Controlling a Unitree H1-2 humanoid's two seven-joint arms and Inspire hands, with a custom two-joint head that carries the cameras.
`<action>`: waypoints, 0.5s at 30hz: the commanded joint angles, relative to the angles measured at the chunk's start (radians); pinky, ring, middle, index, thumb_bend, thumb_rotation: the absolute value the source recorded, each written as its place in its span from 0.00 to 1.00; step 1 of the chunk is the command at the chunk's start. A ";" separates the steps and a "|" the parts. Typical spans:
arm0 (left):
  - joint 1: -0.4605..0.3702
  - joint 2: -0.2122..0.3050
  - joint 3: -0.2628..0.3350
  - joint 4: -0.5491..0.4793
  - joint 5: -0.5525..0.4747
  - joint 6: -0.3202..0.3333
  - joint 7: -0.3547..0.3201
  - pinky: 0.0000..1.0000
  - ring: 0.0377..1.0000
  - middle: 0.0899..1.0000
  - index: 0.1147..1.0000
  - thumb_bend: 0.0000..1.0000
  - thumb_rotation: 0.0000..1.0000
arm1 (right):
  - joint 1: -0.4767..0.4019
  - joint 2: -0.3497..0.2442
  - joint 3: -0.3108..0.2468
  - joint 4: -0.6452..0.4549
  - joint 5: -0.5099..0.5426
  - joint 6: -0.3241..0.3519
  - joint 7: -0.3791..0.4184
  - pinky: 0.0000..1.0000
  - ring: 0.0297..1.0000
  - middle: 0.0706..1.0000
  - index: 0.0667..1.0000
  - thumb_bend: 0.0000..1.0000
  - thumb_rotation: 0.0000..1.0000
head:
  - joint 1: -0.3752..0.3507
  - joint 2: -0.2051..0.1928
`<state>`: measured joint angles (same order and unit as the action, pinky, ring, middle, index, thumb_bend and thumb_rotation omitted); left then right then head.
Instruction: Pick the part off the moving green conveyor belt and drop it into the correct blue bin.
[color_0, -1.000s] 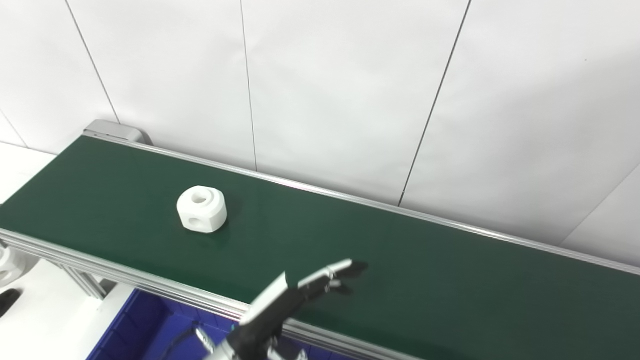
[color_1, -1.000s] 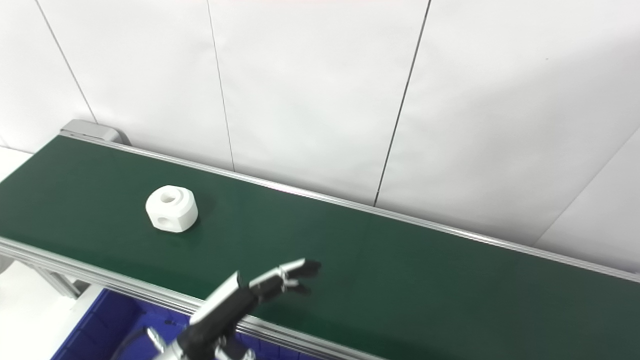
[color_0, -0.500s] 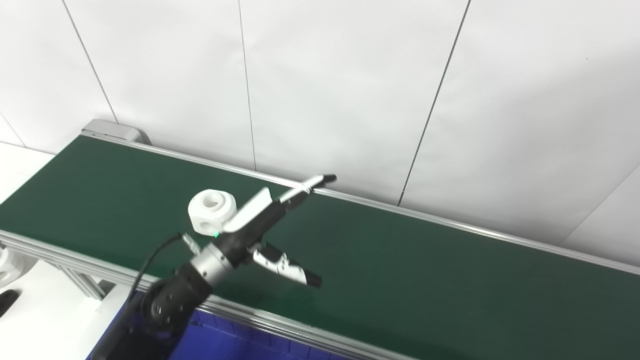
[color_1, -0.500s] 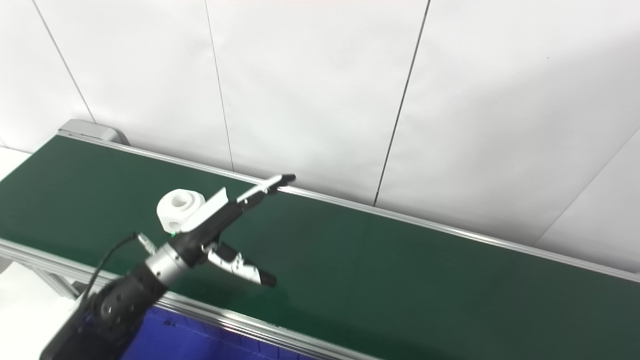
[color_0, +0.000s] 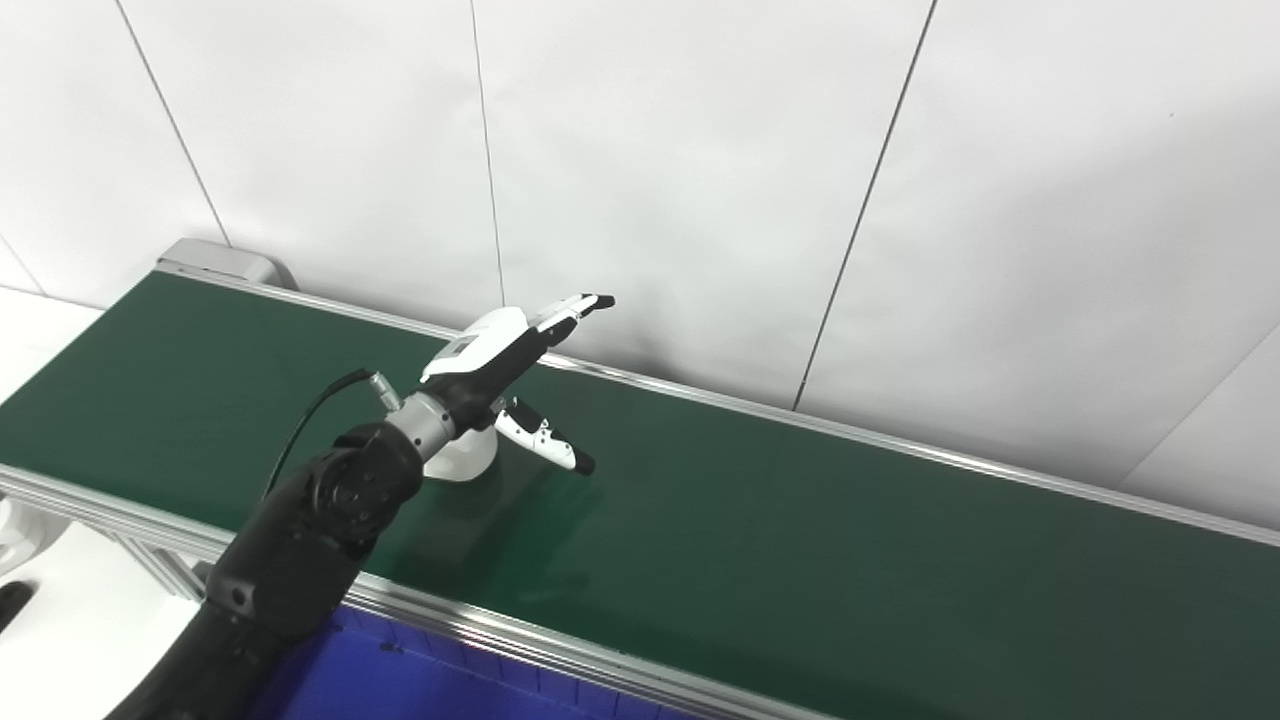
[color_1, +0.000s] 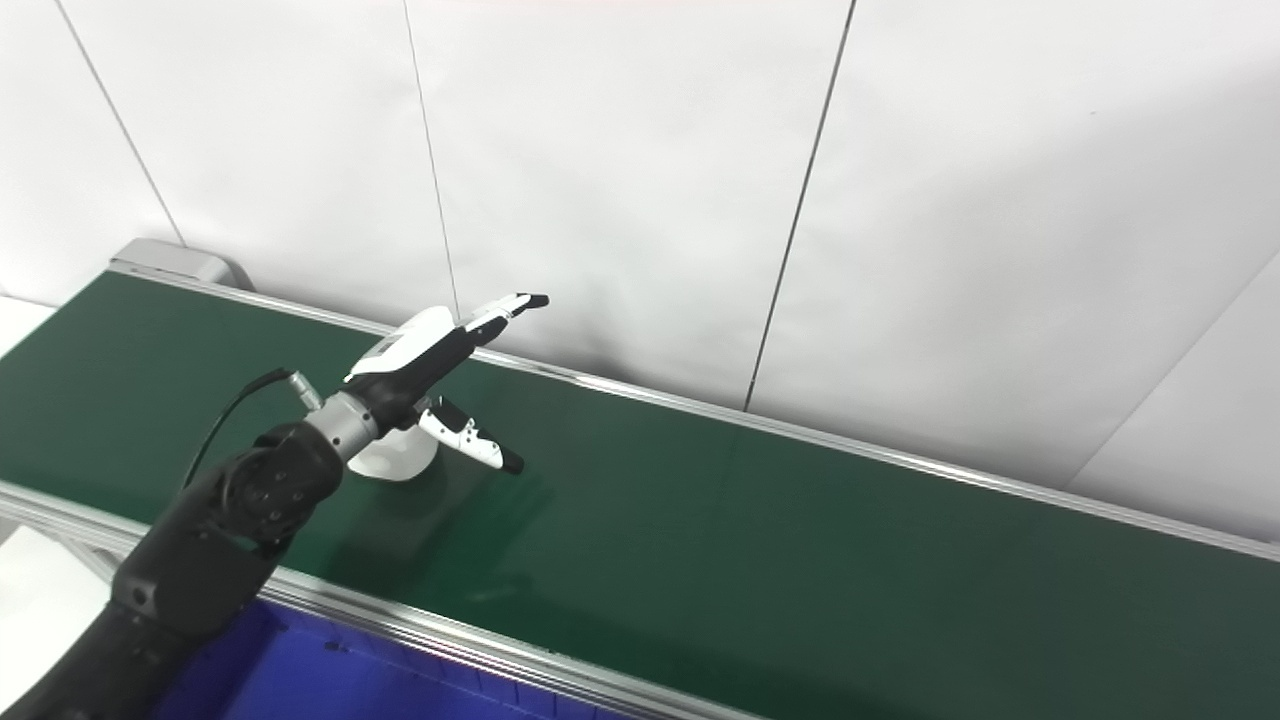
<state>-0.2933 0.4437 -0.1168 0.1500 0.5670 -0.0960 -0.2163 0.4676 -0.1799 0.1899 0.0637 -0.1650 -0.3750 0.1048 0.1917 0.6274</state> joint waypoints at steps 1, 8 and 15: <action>-0.059 0.039 -0.012 0.015 0.063 0.008 0.048 0.98 0.99 1.00 0.95 0.90 0.13 | 0.001 -0.005 -0.006 -0.025 0.011 -0.035 0.000 0.91 0.95 0.96 0.98 0.94 0.31 | 0.007 0.002; -0.084 0.092 -0.073 0.057 0.137 0.056 -0.020 1.00 1.00 1.00 0.96 0.95 0.13 | -0.002 -0.006 -0.007 -0.019 0.014 -0.041 0.000 0.92 0.96 0.96 0.98 0.94 0.32 | 0.021 0.003; -0.084 0.140 -0.118 0.006 0.158 0.162 -0.171 1.00 1.00 1.00 0.95 1.00 0.16 | 0.000 -0.004 -0.009 -0.024 0.022 -0.042 0.000 0.90 0.95 0.97 0.98 0.93 0.32 | 0.029 0.011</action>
<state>-0.3350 0.5506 -0.2417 0.1893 0.7141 0.0415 -0.3740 0.4669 -0.1808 0.1876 0.0645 -0.1592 -0.3753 0.1055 0.2194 0.6366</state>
